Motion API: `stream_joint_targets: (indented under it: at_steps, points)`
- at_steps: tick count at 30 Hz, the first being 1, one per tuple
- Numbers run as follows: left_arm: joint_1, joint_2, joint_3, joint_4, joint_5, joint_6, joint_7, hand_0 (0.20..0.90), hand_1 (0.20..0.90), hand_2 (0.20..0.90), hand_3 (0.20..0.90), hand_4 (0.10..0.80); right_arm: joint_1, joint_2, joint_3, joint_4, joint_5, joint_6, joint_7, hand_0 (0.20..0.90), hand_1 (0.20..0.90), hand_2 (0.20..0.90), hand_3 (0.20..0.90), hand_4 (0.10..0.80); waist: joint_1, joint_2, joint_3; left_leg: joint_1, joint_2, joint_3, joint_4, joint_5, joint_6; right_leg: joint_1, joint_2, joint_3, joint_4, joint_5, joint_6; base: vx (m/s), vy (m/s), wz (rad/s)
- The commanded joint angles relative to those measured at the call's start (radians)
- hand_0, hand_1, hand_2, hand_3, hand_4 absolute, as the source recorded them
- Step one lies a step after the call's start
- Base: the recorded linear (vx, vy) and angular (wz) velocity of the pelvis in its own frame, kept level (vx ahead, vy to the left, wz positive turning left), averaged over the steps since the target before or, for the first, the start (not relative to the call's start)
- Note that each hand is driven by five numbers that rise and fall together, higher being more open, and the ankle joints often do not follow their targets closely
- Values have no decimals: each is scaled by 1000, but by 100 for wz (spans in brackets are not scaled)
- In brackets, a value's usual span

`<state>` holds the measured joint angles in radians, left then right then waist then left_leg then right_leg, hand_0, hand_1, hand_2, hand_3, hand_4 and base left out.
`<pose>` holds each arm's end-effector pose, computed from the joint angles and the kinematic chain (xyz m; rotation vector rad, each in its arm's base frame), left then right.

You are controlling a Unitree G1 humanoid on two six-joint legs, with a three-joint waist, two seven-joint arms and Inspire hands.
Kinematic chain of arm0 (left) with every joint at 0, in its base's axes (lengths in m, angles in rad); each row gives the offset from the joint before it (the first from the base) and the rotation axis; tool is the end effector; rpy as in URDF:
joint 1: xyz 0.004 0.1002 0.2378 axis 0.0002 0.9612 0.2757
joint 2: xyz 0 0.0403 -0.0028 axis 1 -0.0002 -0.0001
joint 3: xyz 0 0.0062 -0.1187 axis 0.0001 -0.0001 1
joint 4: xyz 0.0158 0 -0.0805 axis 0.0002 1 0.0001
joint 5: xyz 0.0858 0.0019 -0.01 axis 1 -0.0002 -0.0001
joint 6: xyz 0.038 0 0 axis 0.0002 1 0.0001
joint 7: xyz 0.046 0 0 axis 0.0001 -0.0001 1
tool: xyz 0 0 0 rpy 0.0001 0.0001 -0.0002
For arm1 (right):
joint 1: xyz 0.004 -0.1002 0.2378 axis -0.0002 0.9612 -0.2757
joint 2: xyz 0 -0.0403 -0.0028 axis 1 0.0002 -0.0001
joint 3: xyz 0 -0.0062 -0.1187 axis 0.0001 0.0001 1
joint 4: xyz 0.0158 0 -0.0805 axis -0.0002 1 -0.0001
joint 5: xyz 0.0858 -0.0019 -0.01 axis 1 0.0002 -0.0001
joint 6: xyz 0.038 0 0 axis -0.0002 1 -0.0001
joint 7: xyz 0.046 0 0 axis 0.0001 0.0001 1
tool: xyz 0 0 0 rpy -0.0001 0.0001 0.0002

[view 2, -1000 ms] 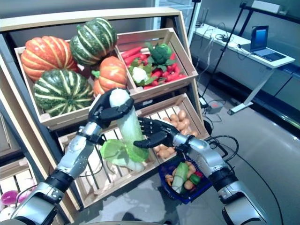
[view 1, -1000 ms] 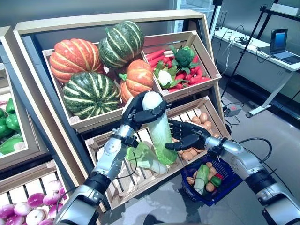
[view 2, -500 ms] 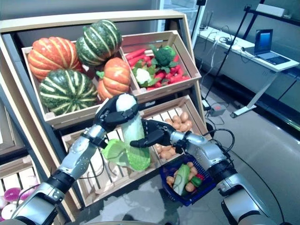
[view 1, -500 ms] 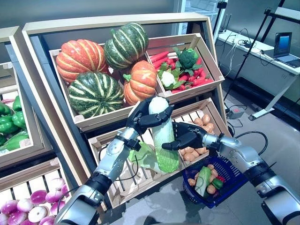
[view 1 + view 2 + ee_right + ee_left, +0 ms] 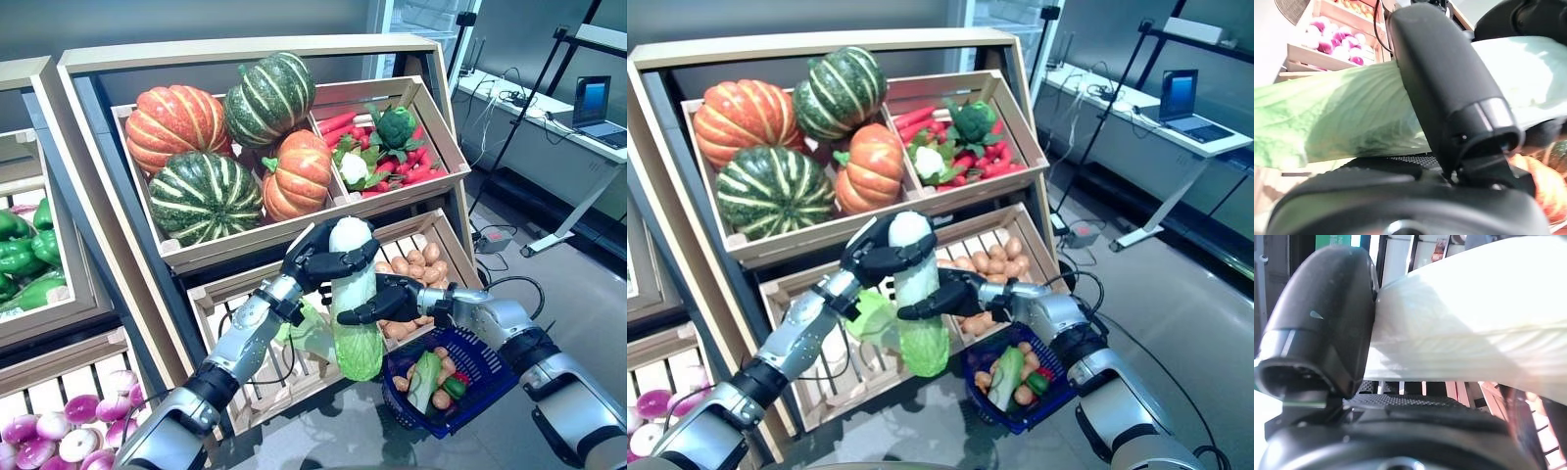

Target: Put vegetables into the basket

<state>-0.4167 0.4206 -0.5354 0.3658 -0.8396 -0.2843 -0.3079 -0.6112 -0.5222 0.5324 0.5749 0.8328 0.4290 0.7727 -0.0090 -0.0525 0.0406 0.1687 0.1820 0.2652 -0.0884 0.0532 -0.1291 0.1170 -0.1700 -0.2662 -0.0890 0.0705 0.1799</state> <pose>0.2589 0.1576 0.0509 -0.2624 -0.0980 -0.6498 0.2897 -0.1929 0.0514 0.2436 0.5891 1.0002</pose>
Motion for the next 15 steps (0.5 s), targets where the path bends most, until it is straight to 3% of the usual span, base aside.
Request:
stream_joint_targets:
  at_steps: [1, 6, 7, 9, 11, 15]
  points:
    - [-208, -104, -11, -206, -131, -114, -37, 300, 300, 300, 300, 400, -134, 83, 53, 75, 66, -17, 36, 900, 900, 900, 900, 800, 29, -12, -52, -29, -12, -60, 1, -39, 13, 24, -20, -14, 2, -10, -30, 0, 0, 0]
    - [-206, -108, -12, -225, -117, -115, -31, 300, 300, 300, 300, 400, -128, 90, 56, 84, 41, -9, 42, 900, 900, 900, 900, 800, 30, -12, -52, -26, -14, -62, 1, -42, 15, 27, -19, -11, 2, -12, -32, 6, 1, 3]
    - [-205, -106, -16, -225, -120, -127, -31, 300, 300, 300, 300, 400, -124, 92, 61, 89, 26, -5, 50, 792, 792, 792, 792, 728, 29, -11, -53, -25, -14, -61, 1, -41, 15, 27, -19, -10, 2, -11, -32, 10, 5, 6]
    - [-206, -105, -13, -228, -119, -128, -30, 300, 300, 300, 300, 400, -122, 90, 62, 96, 15, -4, 59, 698, 698, 698, 698, 665, 28, -12, -53, -25, -14, -60, 1, -41, 14, 28, -19, -10, 2, -11, -32, 4, 2, 3]
    - [-214, -104, -10, -236, -117, -124, -19, 300, 300, 300, 300, 400, -128, 92, 66, 117, 18, -11, 50, 300, 300, 300, 300, 400, 29, -11, -54, -25, -13, -61, 1, -40, 15, 26, -19, -9, 2, -10, -33, 0, 0, 0]
    - [-223, -97, -6, -240, -118, -121, -15, 300, 300, 300, 300, 400, -125, 95, 59, 124, 34, -11, 45, 300, 300, 300, 300, 400, 28, -10, -54, -27, -14, -63, 1, -39, 15, 26, -18, -7, 2, -11, -33, 0, 0, 0]
